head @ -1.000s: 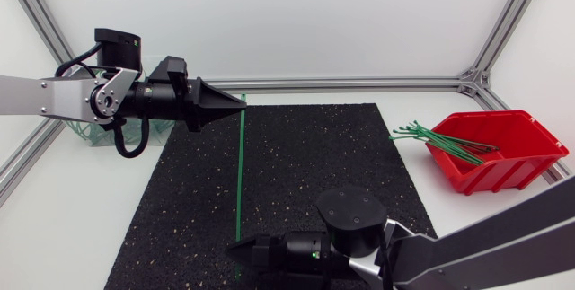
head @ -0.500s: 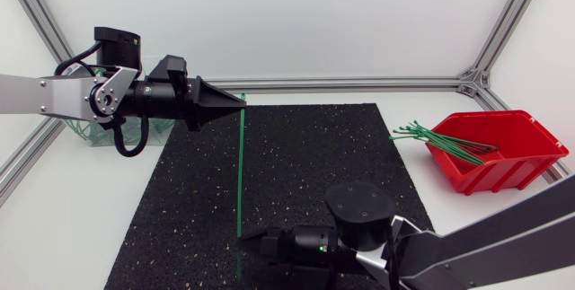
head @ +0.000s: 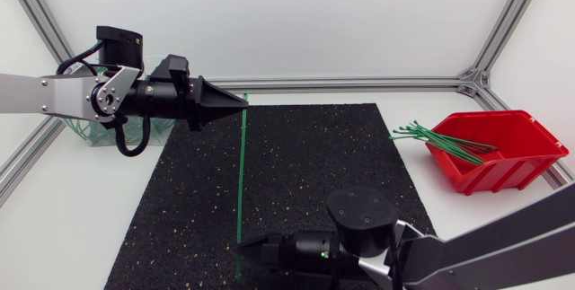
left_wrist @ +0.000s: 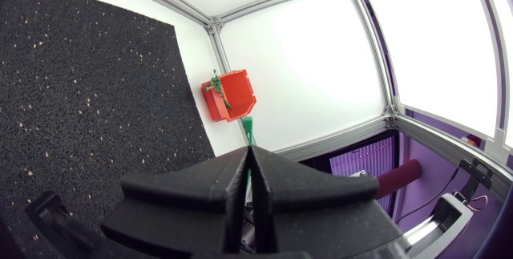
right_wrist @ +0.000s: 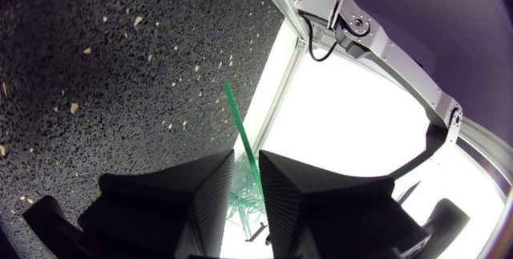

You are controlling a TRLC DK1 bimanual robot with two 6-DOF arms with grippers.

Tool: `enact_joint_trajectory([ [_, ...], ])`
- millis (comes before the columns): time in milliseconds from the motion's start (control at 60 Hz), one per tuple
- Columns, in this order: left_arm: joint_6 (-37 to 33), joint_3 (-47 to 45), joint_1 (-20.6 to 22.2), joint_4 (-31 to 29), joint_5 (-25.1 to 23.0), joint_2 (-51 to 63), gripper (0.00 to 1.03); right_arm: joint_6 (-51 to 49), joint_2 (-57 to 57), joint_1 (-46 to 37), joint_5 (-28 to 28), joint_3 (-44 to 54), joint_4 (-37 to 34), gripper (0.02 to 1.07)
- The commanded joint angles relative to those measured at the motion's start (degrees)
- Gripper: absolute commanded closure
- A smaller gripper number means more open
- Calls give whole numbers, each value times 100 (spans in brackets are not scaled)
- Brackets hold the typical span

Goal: Take a green cable tie from the red box, thread the tail through the head to close it, then place it in the transparent bin on the left.

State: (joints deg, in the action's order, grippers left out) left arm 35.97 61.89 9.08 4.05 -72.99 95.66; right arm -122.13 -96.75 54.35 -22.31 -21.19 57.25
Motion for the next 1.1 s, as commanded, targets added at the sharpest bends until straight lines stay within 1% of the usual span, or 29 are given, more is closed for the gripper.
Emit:
enact_joint_trajectory([
  [0,-81,113,50,-36,4,76,100,-22,60,76,7,62,75,76],
  [150,-81,104,85,-36,4,76,100,-22,-19,85,16,-8,75,77],
  [267,-81,95,76,-36,4,67,100,-22,-28,94,51,1,75,87],
  [283,-81,95,67,-45,4,58,100,-22,-28,94,51,-8,75,90],
  [317,-81,95,67,-45,4,58,100,-22,-28,94,51,-8,75,93],
  [417,-81,104,67,-45,4,58,100,-22,-19,94,60,36,75,96],
  [483,-81,104,67,-45,4,58,100,-13,16,76,-2,45,75,101],
  [600,-116,78,67,-45,4,32,100,92,77,67,-46,-17,67,101],
  [683,-213,-1,59,-45,4,-74,100,576,130,85,-28,-157,49,101],
  [717,-292,-72,50,-45,4,-153,100,1138,236,146,51,-298,-30,101],
  [750,-345,-142,50,-45,4,-232,100,1710,315,217,279,-500,-241,101],
  [800,-415,-230,41,-36,4,-328,100,1921,359,252,394,-667,-522,101],
  [850,-512,-379,41,-19,13,-504,100,2457,429,313,569,-843,-812,101],
  [900,-556,-502,32,16,13,-662,100,2756,473,340,657,-957,-1058,101],
  [1000,-573,-722,41,69,75,-970,100,3582,508,480,1026,-1212,-1621,101],
  [1050,-582,-836,67,69,145,-1102,100,3942,534,524,1123,-1230,-1656,101],
  [1083,-582,-898,76,69,162,-1199,100,4241,587,559,1220,-1282,-1876,101],
])
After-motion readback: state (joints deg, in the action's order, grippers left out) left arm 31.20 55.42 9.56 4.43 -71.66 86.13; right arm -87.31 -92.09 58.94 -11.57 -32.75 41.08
